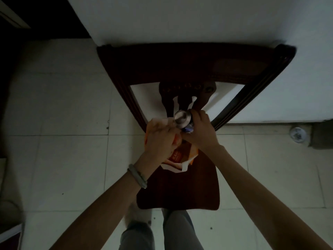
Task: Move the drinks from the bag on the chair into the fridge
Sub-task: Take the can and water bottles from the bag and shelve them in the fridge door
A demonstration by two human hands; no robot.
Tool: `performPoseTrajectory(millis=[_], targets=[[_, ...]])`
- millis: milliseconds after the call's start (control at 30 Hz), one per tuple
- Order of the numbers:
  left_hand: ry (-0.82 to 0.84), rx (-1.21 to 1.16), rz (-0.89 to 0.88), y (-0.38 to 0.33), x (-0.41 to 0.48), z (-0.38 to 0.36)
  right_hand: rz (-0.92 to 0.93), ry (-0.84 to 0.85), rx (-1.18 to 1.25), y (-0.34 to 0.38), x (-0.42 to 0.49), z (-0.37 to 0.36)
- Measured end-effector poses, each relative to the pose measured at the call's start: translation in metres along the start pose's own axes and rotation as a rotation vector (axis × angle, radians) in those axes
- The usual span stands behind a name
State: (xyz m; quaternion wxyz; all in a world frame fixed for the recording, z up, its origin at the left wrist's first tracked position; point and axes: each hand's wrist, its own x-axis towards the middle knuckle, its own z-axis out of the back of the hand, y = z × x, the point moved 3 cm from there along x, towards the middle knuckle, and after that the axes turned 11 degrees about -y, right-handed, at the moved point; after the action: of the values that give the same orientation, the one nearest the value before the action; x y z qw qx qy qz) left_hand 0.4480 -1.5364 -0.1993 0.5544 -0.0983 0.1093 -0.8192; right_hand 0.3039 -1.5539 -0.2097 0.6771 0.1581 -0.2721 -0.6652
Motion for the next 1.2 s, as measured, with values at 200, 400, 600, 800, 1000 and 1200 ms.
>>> performPoseTrajectory(millis=[200, 400, 600, 800, 1000, 1200], targets=[[-0.182, -0.106, 0.191, 0.040, -0.050, 0.097, 0.134, -0.052, 0.073, 0.085, -0.006, 0.042], [-0.370, -0.250, 0.298, 0.095, -0.145, 0.177, 0.291, -0.024, 0.110, 0.205, -0.040, 0.035], [-0.568, -0.234, 0.451, 0.156, -0.288, 0.236, 0.430, 0.019, 0.261, 0.343, -0.116, 0.000], [-0.670, -0.156, 0.690, 0.211, -0.452, 0.272, 0.571, 0.224, 0.416, 0.460, -0.205, -0.057], [-0.797, -0.033, 0.832, 0.241, -0.591, 0.308, 0.712, 0.419, 0.481, 0.563, -0.282, -0.105], [-0.917, 0.057, 0.953, 0.269, -0.675, 0.343, 0.870, 0.537, 0.572, 0.652, -0.318, -0.132]])
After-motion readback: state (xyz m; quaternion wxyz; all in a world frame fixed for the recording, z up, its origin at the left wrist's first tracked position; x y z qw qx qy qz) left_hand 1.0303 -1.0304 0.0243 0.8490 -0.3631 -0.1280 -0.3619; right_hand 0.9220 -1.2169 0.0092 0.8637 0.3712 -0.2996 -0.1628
